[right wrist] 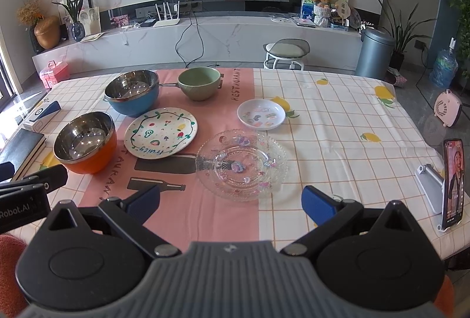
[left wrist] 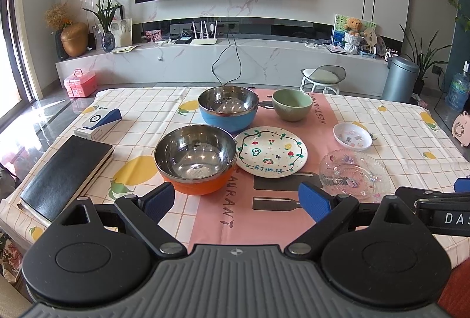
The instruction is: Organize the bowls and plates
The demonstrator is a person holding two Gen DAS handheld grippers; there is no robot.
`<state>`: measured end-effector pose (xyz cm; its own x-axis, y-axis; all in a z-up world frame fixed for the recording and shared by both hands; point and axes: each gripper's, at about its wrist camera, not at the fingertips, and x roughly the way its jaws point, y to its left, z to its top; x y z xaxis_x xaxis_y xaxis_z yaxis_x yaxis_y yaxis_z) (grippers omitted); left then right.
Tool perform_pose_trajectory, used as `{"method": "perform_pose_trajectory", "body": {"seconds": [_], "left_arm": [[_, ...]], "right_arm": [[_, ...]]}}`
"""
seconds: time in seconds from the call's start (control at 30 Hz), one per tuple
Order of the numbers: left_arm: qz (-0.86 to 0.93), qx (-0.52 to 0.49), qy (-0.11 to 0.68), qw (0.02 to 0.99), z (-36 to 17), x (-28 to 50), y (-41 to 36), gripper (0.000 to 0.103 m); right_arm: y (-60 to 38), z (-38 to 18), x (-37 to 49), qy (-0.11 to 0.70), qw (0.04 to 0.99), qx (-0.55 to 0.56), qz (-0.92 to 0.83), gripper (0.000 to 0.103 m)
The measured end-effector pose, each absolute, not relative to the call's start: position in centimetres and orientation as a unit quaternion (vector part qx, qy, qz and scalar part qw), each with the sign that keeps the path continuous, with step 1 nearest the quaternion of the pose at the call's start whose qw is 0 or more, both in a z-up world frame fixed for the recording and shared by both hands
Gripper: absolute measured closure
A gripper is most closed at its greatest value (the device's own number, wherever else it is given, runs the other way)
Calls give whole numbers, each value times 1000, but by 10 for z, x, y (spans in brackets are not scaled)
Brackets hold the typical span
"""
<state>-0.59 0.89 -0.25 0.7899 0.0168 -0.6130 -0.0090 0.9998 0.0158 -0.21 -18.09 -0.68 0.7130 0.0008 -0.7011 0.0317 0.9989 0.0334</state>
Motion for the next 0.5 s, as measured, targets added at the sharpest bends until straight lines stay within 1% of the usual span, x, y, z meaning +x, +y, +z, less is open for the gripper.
{"method": "perform_pose_trajectory", "body": {"seconds": [0.5], "left_arm": [[7,5,327,945,-5,-7,10,0]], "right_arm": [[-176,-9,0,382,924,17,-1,3]]}}
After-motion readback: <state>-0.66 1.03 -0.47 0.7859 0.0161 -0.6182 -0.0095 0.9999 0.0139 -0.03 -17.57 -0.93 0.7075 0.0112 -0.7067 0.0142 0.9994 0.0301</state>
